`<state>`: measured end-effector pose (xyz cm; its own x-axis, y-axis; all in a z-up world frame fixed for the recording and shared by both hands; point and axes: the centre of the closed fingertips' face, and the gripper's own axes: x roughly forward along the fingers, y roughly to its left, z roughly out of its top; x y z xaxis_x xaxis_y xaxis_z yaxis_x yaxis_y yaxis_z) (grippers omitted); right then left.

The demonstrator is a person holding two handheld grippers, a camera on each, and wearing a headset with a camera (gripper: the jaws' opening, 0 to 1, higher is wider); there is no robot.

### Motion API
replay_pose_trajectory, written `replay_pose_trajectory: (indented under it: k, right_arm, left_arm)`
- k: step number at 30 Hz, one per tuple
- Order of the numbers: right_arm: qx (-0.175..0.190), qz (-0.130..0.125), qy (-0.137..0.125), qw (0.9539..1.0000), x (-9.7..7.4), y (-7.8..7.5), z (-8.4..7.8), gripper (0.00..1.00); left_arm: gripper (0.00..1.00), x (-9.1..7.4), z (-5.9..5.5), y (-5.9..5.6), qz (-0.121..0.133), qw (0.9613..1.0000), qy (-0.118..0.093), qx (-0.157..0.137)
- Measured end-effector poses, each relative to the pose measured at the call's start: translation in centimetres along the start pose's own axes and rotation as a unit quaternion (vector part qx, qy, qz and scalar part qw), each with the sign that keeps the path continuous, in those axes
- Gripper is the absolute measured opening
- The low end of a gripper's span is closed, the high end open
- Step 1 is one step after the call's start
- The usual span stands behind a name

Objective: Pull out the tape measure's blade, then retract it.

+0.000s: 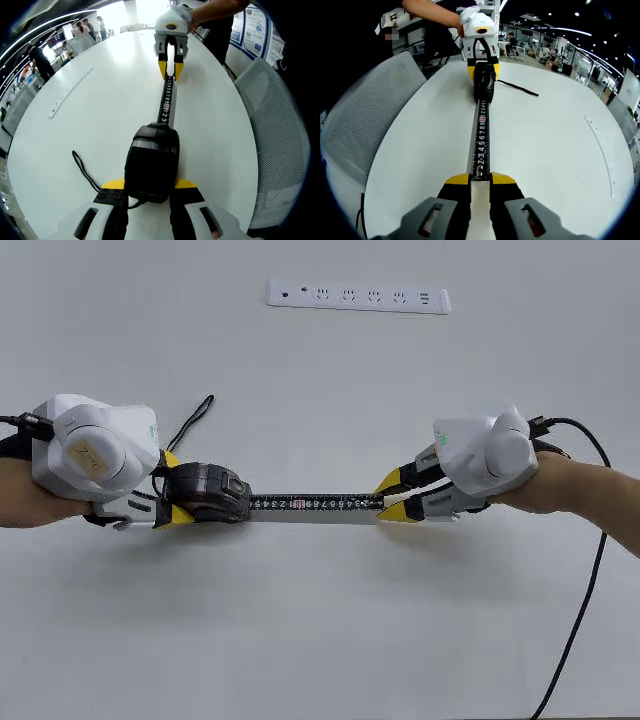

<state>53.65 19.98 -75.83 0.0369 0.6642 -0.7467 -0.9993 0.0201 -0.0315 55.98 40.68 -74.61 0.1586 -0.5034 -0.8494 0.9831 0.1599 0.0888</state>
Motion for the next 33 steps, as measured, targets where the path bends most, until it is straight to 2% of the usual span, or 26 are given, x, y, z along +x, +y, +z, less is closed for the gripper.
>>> replay_pose_trajectory:
  k: [12, 26, 33]
  right_arm:
    - [0.006, -0.004, 0.011, 0.9999, -1.7, 0.3, -2.0, 0.11]
    - [0.017, -0.009, 0.032, 0.9993, -4.3, 0.4, -5.0, 0.11]
    - [0.020, -0.011, 0.037, 0.9990, -4.7, 0.4, -5.7, 0.11]
  left_arm:
    - [0.29, 0.1, 0.1, -0.1, 0.000, 1.0000, 0.001, 0.000]
    - [0.29, 0.2, 0.1, -0.1, 0.000, 1.0000, 0.008, 0.002]
    - [0.29, 0.2, 0.1, -0.1, 0.000, 1.0000, 0.009, 0.003]
